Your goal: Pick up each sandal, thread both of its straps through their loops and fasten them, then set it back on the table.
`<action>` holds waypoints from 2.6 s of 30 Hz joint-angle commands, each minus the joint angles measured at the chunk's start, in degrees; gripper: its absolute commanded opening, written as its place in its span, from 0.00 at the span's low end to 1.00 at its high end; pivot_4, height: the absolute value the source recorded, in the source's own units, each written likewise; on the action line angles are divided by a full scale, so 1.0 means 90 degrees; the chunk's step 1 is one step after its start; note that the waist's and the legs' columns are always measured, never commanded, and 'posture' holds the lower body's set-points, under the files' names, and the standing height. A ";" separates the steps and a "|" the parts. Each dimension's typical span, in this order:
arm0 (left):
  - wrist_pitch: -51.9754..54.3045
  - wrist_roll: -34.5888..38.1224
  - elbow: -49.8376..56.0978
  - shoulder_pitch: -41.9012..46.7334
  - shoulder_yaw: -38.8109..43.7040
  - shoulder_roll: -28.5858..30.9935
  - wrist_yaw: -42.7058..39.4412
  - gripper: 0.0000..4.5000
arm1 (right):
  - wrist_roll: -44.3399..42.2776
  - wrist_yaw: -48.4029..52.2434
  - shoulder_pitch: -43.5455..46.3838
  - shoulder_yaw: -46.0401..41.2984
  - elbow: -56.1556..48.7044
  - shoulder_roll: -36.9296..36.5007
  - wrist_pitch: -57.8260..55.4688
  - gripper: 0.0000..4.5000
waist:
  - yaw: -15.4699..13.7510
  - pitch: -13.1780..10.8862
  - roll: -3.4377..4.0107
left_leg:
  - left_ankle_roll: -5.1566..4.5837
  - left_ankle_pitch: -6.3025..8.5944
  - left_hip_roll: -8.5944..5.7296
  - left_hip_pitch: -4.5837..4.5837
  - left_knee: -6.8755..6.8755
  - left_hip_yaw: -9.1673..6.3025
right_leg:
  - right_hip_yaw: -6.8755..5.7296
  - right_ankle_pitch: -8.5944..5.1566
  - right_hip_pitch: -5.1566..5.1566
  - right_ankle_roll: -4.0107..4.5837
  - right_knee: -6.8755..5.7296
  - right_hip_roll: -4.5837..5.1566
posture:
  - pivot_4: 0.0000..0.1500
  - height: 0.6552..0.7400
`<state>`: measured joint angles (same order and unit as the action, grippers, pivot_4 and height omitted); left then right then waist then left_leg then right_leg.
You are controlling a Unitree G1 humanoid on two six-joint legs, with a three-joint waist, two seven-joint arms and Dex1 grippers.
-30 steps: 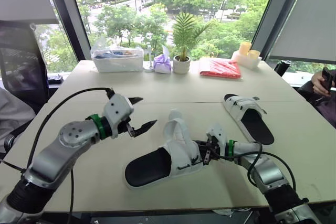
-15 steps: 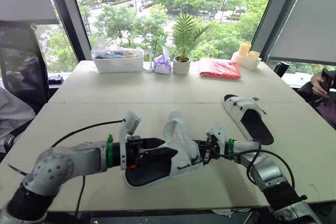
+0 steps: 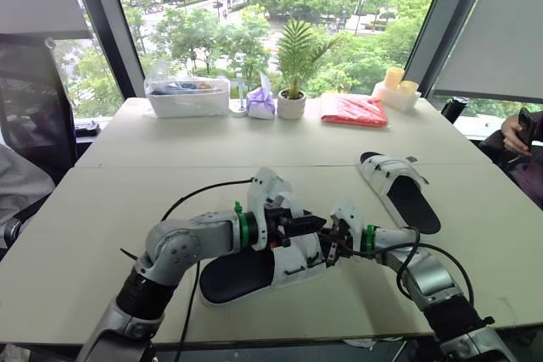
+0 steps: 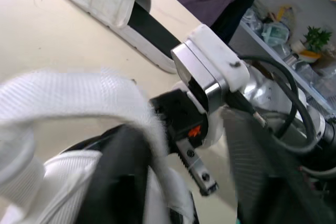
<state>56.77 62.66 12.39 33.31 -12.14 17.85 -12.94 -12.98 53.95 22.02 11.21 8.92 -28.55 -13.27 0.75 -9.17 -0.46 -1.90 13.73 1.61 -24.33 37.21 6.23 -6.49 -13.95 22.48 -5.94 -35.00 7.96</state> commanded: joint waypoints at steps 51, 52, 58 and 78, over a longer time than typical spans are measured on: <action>0.1747 -0.0304 -0.0444 0.0484 0.1114 0.0379 -0.2134 0.01 | 0.0439 -0.0269 -0.0371 0.0285 0.0329 0.0060 -0.0395 0.00 | 0.0000 -0.0002 0.0000 | 0.0017 -0.0005 0.0018 -0.0005 -0.0023 -0.0005 | 0.0000 -0.0017 0.0046 0.0043 0.0008 -0.0004 | 1.00 1.00; 0.1749 -0.0325 -0.0411 0.0463 0.1090 0.0386 -0.2154 0.01 | 0.0437 -0.0273 -0.0375 0.0285 0.0323 0.0062 -0.0399 0.00 | 0.0000 -0.0002 0.0000 | 0.0017 -0.0005 0.0019 -0.0005 -0.0024 -0.0005 | 0.0001 -0.0017 0.0046 0.0043 0.0008 -0.0004 | 1.00 1.00; 0.1489 -0.0848 -0.0132 0.0267 0.0656 0.0653 -0.2423 0.01 | 0.0430 -0.0296 -0.0379 0.0265 0.0320 0.0076 -0.0399 0.00 | 0.0005 -0.0002 0.0001 | 0.0018 -0.0004 0.0019 -0.0006 -0.0030 -0.0005 | 0.0001 -0.0018 0.0048 0.0046 0.0015 -0.0004 | 1.00 1.00; 0.1173 -0.1313 0.0514 0.0098 0.0517 0.0836 -0.2848 0.01 | 0.0451 -0.0292 -0.0324 0.0275 0.0429 0.0178 -0.0334 0.00 | 0.0019 -0.0002 0.0000 | 0.0028 -0.0009 0.0025 -0.0005 -0.0082 -0.0010 | 0.0000 0.0005 0.0057 0.0081 0.0084 -0.0022 | 1.00 1.00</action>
<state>67.93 50.68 14.91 34.29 -6.45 24.95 -37.36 -12.56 53.10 21.10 11.27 7.66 -27.21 -13.30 0.92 -9.19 -0.45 -1.63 13.64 1.83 -24.37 36.45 6.14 -6.49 -13.91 23.00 -5.21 -34.23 7.75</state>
